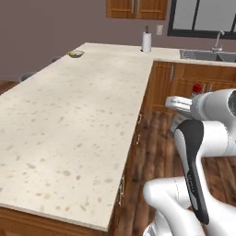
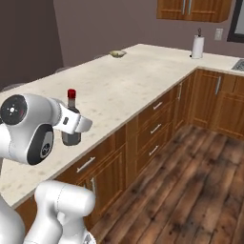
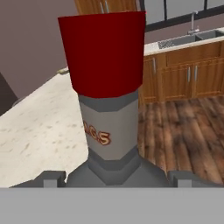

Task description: There is a bowl on the dining counter. Grab a lemon wedge from the fridge and place it in the bowl. Then get the liquor bottle and glass cup from the cabinet and place them next to the bowl.

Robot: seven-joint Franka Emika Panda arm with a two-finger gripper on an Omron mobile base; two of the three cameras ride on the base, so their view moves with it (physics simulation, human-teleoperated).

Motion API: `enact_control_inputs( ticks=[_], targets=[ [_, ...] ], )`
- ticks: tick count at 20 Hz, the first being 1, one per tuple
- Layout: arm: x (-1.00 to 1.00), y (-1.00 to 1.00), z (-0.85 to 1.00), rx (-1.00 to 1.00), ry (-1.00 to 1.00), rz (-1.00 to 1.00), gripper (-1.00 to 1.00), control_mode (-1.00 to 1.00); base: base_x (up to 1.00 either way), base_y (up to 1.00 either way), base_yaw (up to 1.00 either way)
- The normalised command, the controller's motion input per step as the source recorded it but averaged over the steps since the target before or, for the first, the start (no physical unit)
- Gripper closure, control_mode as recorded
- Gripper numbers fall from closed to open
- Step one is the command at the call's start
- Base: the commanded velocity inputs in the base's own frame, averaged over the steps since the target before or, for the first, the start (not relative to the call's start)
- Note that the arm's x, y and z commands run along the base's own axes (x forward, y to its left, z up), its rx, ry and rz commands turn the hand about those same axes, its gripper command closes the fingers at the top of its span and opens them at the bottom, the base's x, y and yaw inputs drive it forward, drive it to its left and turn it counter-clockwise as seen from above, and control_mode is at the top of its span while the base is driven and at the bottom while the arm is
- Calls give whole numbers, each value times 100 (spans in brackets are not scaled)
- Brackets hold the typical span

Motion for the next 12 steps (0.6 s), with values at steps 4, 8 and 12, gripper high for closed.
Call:
enact_control_inputs(
  ticks=[4,8,12],
  targets=[
    [0,0,0,0,0,0,100,100,-97,12,64],
    [0,0,0,0,0,0,100,100,-83,0,78],
    [0,0,0,0,0,0,100,100,-84,14,75]
  ],
)
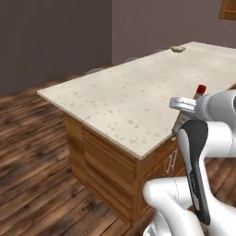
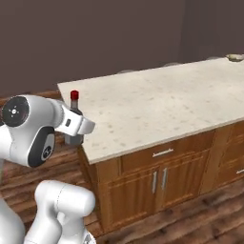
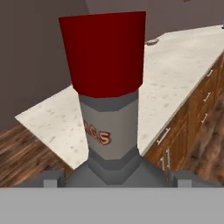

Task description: There is a bowl on the dining counter. Grab a lemon wedge from the fridge and place it in the bowl. Then get the liquor bottle and glass cup from the cabinet and place them next to the bowl.

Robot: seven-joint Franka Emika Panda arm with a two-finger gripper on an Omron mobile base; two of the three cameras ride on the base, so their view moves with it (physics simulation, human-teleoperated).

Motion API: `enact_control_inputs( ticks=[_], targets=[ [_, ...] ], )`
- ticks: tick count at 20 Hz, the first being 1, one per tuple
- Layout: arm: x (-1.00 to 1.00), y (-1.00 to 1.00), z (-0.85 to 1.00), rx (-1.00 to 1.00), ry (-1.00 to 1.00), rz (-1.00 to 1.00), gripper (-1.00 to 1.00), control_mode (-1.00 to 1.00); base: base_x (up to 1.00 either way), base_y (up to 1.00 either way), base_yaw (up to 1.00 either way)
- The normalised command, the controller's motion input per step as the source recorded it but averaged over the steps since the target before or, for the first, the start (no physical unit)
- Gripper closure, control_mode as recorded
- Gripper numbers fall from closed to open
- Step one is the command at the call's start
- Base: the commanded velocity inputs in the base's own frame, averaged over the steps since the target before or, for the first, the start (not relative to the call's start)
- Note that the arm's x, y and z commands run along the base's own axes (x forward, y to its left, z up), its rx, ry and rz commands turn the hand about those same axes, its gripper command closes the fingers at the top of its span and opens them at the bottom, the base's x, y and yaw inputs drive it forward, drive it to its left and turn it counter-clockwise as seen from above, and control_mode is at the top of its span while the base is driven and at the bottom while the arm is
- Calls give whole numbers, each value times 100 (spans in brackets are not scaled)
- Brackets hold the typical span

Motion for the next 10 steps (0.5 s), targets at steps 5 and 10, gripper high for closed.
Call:
enact_control_inputs(
  ticks=[5,10],
  targets=[
    [0,0,0,0,0,0,100,100,-22,82,49],
    [0,0,0,0,0,0,100,100,6,100,41]
  ],
)
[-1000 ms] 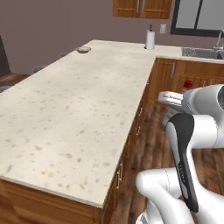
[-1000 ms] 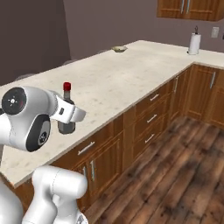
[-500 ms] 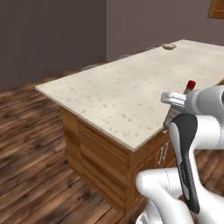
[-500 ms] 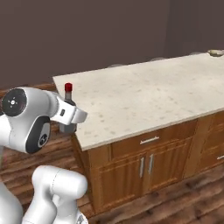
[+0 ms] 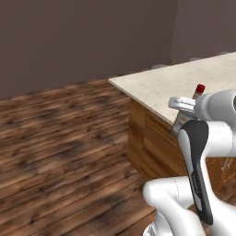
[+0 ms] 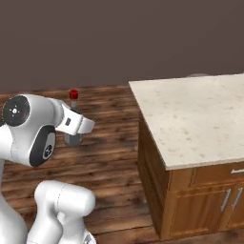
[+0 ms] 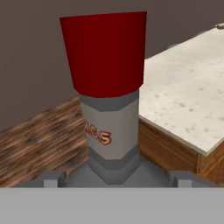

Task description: There is a bowl on the dining counter. Grab a lemon wedge from the fridge and place it in the bowl. Then get the liquor bottle and glass cup from the cabinet and place them next to the bowl.

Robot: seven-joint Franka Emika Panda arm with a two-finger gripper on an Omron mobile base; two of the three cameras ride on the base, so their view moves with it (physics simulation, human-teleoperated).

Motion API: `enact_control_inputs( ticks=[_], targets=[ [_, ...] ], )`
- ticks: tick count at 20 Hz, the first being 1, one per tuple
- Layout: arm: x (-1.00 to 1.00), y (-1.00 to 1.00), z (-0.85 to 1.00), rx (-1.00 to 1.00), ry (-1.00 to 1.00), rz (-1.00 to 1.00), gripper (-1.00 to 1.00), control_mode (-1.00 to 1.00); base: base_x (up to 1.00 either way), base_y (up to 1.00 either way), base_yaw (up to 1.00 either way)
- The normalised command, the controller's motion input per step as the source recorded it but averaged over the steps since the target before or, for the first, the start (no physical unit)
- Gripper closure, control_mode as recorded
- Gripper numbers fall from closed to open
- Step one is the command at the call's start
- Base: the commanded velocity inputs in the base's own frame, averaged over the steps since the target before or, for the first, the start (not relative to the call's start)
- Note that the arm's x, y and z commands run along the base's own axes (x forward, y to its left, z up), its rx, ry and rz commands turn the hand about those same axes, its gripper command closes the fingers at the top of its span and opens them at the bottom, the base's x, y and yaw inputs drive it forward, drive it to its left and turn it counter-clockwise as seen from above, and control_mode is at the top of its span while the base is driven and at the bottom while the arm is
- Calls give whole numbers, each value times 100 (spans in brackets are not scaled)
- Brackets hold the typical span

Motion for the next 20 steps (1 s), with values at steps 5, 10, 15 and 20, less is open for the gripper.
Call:
enact_control_inputs(
  ticks=[5,10,15,20],
  targets=[
    [0,0,0,0,0,0,100,100,68,97,34],
    [0,0,0,0,0,0,100,100,100,77,15],
    [0,0,0,0,0,0,100,100,100,50,1],
    [0,0,0,0,0,0,100,100,100,33,-14]
  ],
)
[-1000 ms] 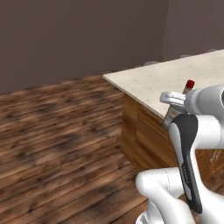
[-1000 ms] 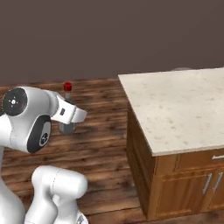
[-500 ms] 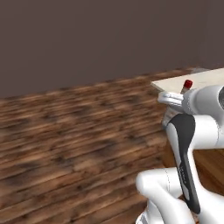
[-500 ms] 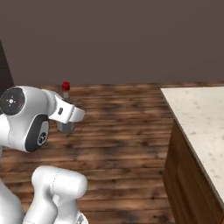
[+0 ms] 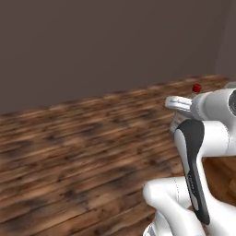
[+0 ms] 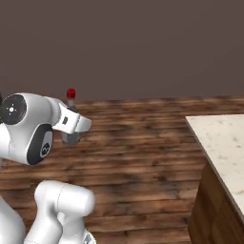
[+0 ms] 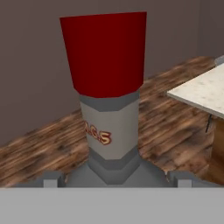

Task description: There is a bowl on the dining counter. Grab a lemon wedge from the fridge and place it in the bowl. Then get the liquor bottle and glass cup from the cabinet and place them next to the bowl.

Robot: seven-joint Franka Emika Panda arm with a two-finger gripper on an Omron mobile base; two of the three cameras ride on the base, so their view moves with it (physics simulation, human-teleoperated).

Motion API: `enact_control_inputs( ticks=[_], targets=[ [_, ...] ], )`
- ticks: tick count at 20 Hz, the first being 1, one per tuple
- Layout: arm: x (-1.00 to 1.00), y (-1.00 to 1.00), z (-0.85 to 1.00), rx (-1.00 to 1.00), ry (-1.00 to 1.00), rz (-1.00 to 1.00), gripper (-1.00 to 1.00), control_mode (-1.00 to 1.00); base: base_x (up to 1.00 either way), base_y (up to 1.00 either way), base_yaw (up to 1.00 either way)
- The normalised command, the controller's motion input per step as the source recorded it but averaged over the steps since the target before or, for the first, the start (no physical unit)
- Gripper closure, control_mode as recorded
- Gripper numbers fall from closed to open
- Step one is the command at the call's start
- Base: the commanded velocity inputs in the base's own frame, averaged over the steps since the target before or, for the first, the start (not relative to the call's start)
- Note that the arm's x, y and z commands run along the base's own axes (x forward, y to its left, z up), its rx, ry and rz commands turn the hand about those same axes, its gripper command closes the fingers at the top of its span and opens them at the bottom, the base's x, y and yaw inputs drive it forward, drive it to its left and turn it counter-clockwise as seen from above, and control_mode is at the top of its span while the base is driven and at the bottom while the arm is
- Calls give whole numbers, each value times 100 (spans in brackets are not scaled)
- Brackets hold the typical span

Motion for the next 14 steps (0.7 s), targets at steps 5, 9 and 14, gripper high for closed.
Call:
enact_control_inputs(
  ticks=[5,9,14],
  targets=[
    [0,0,0,0,0,0,100,100,100,31,-32],
    [0,0,0,0,0,0,100,100,100,31,-40],
    [0,0,0,0,0,0,100,100,100,23,-43]
  ],
)
